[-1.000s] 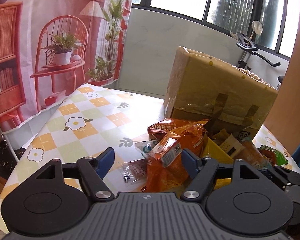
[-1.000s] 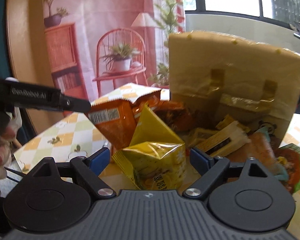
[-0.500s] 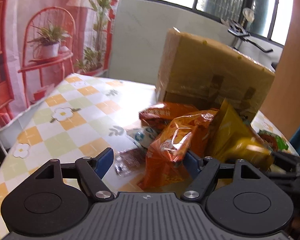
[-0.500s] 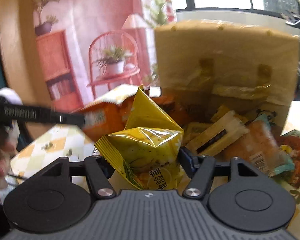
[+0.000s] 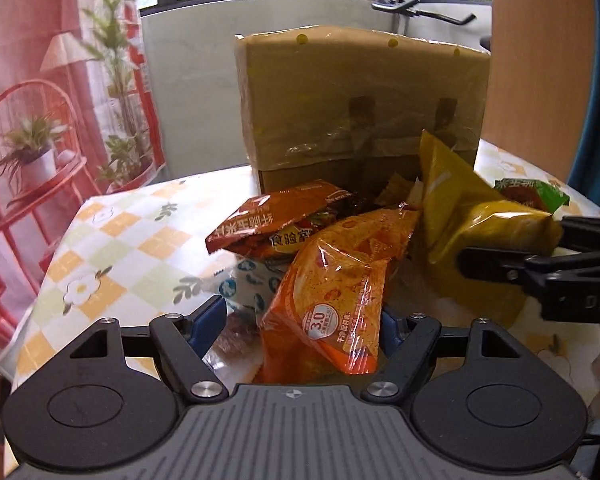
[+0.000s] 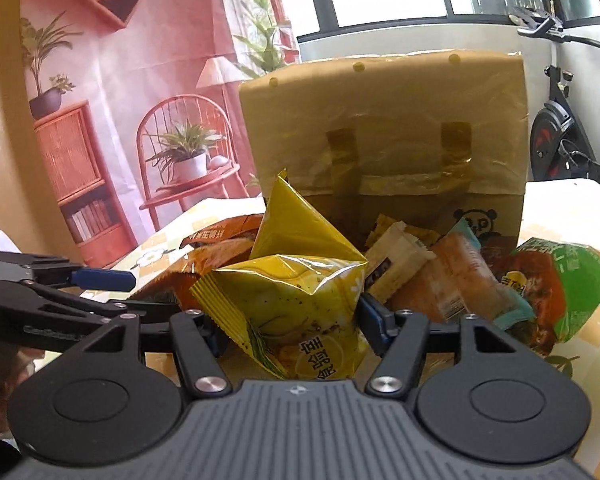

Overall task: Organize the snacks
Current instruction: 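Grasp the orange bread packet with the left tool while the right tool grasps the yellow chip bag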

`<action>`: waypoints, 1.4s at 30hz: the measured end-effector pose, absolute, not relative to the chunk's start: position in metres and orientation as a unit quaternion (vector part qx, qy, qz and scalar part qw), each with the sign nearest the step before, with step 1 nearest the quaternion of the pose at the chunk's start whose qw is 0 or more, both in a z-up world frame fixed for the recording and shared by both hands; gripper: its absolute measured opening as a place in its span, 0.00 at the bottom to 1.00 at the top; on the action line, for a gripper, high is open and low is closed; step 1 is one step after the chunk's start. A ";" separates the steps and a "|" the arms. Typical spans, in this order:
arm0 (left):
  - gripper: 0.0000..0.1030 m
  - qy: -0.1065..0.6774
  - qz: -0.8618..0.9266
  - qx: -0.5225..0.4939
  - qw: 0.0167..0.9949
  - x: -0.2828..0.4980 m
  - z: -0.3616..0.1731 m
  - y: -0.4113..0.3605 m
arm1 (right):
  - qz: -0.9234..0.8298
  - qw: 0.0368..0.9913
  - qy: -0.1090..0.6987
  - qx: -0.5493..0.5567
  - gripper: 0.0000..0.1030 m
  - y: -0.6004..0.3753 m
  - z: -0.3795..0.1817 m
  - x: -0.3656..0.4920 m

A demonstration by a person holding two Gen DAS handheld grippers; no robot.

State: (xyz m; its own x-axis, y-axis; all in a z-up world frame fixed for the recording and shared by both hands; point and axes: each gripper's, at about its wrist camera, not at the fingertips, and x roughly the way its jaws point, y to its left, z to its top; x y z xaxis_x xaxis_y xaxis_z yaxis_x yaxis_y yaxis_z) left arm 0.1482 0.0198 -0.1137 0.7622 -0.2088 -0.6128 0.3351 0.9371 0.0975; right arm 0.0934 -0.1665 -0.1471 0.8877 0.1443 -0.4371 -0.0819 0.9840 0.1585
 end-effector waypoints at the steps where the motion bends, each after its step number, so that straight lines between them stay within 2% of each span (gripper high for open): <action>1: 0.77 0.312 -0.152 0.104 0.932 0.151 -0.114 0.022 | 0.056 0.970 0.227 0.067 0.63 -0.165 -0.146 0.092; 5: 0.81 0.293 -0.167 0.150 0.929 0.153 -0.119 0.011 | 0.052 0.971 0.222 0.069 0.63 -0.167 -0.145 0.090; 13: 0.80 0.291 -0.201 0.245 0.903 0.157 -0.147 -0.024 | 0.050 0.972 0.219 0.074 0.63 -0.168 -0.146 0.089; 14: 0.78 0.288 -0.199 0.248 0.903 0.157 -0.149 -0.025 | 0.050 0.972 0.218 0.074 0.63 -0.168 -0.146 0.088; 16: 0.70 0.289 -0.195 0.232 0.908 0.160 -0.150 -0.022 | 0.050 0.972 0.218 0.076 0.63 -0.169 -0.147 0.088; 21: 0.60 0.292 -0.190 0.170 0.922 0.161 -0.142 -0.007 | 0.051 0.972 0.216 0.079 0.63 -0.170 -0.146 0.089; 30: 0.60 0.301 -0.164 0.055 0.938 0.149 -0.118 0.015 | 0.042 0.974 0.208 0.079 0.63 -0.169 -0.144 0.085; 42: 0.60 0.271 -0.175 0.022 0.946 0.144 -0.089 0.011 | 0.039 0.979 0.190 0.064 0.63 -0.166 -0.127 0.082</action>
State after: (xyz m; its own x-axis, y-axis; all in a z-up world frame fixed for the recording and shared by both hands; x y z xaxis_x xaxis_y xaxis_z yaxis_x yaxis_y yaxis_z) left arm 0.1436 0.0115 -0.0895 0.7921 -0.3199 -0.5199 0.3436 0.9376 -0.0534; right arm 0.0817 -0.1659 -0.1273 0.9251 0.1005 -0.3663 -0.0523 0.9889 0.1394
